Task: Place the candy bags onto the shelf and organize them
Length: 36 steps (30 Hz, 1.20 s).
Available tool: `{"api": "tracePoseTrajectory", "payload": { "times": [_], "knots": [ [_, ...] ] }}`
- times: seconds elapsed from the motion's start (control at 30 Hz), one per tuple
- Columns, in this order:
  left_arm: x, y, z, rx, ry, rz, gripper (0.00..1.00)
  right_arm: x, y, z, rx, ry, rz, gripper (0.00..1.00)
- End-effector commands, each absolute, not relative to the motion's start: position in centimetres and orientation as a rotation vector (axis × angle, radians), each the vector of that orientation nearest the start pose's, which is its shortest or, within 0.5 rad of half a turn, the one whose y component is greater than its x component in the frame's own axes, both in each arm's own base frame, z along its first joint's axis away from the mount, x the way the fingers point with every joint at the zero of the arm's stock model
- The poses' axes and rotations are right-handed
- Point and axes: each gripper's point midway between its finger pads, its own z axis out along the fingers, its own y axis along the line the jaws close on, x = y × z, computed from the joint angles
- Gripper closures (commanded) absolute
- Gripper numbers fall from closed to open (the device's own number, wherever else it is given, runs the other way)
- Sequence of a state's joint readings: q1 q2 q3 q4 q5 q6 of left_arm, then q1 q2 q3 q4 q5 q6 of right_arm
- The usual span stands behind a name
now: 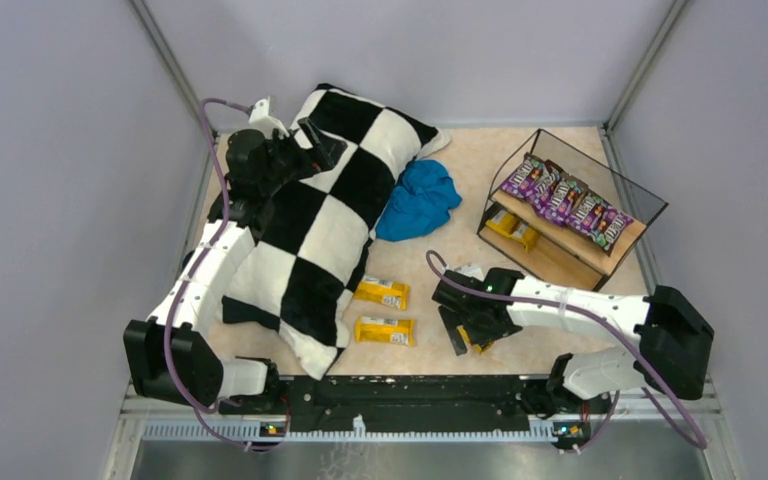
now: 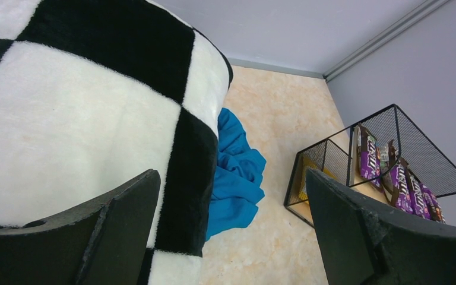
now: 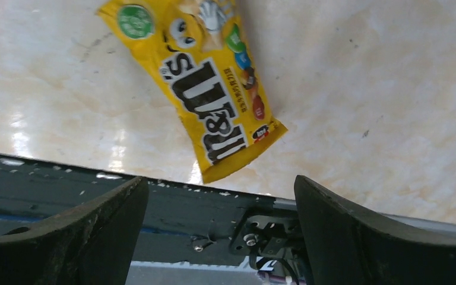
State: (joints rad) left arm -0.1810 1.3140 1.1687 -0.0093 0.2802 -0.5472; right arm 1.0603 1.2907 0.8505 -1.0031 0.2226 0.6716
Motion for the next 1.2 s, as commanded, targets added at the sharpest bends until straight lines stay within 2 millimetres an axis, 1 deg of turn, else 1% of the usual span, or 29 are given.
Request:
{"api": "tracePoseTrajectory", "payload": {
  "times": [0.0, 0.07, 0.13, 0.23, 0.3, 0.4, 0.47, 0.5, 0.53, 0.6, 0.63, 0.7, 0.77, 0.83, 0.87, 1.0, 1.1, 1.17],
  "knots": [
    [41.4, -15.1, 33.6, -0.075, 1.735, -0.773, 0.02, 10.5, 14.4, 5.0, -0.421, 2.841, -0.227, 0.08],
    [41.4, -15.2, 33.6, -0.072, 1.739, -0.765, 0.02, 10.9, 15.0, 4.3, -0.364, 2.824, -0.187, 0.08],
    [41.3, -15.3, 33.6, -0.068, 1.74, -0.764, 0.01, 11.4, 14.8, 3.9, -0.283, 2.795, -0.201, 0.08],
    [41.2, -15.5, 33.8, -0.061, 1.735, -0.763, 0.01, 13.0, 12.5, 4.2, -0.144, 2.696, -0.375, 0.08],
    [41.2, -15.5, 33.8, -0.061, 1.734, -0.763, 0.01, 14.0, 11.0, 4.8, -0.077, 2.632, -0.488, 0.08],
    [41.1, -15.6, 33.9, -0.058, 1.733, -0.762, 0.01, 15.4, 9.6, 6.2, -0.03, 2.54, -0.587, 0.08],
    [41.0, -15.7, 34.1, -0.055, 1.728, -0.767, 0.02, 16.3, 9.0, 6.6, 0.022, 2.501, -0.606, 0.07],
    [40.9, -15.7, 34.2, -0.053, 1.727, -0.769, 0.02, 16.8, 9.1, 6.1, 0.057, 2.512, -0.572, 0.07],
    [40.9, -15.7, 34.3, -0.051, 1.725, -0.769, 0.01, 16.8, 8.8, 5.7, 0.079, 2.529, -0.56, 0.07],
    [40.9, -15.6, 34.4, -0.054, 1.72, -0.758, 0.02, 17.6, 9.7, 5.6, 0.117, 2.519, -0.48, 0.07],
    [41.0, -15.5, 34.3, -0.056, 1.72, -0.753, 0.02, 18.1, 10.6, 5.9, 0.094, 2.514, -0.425, 0.07],
    [41.1, -15.5, 34.3, -0.057, 1.722, -0.75, 0.01, 18.7, 13.4, 6.7, -0.04, 2.525, -0.284, 0.07],
    [41.0, -15.6, 34.4, -0.053, 1.721, -0.755, 0.02, 18.4, 16.1, 7.9, -0.232, 2.514, -0.179, 0.07],
    [40.9, -15.6, 34.6, -0.051, 1.715, -0.76, 0.01, 17.8, 18.0, 9.0, -0.382, 2.499, -0.144, 0.06],
    [40.8, -15.6, 34.7, -0.05, 1.713, -0.758, 0.02, 17.3, 18.5, 9.3, -0.444, 2.498, -0.157, 0.06],
    [40.8, -15.4, 34.8, -0.052, 1.709, -0.753, 0.02, 15.3, 19.9, 8.9, -0.728, 2.494, -0.268, 0.06],
    [40.9, -15.5, 34.7, -0.051, 1.713, -0.756, 0.01, 13.8, 21.3, 8.1, -0.99, 2.437, -0.368, 0.05],
    [40.9, -15.5, 34.6, -0.052, 1.715, -0.756, 0.01, 13.5, 21.3, 7.4, -1.105, 2.38, -0.49, 0.05]
  ]
}}
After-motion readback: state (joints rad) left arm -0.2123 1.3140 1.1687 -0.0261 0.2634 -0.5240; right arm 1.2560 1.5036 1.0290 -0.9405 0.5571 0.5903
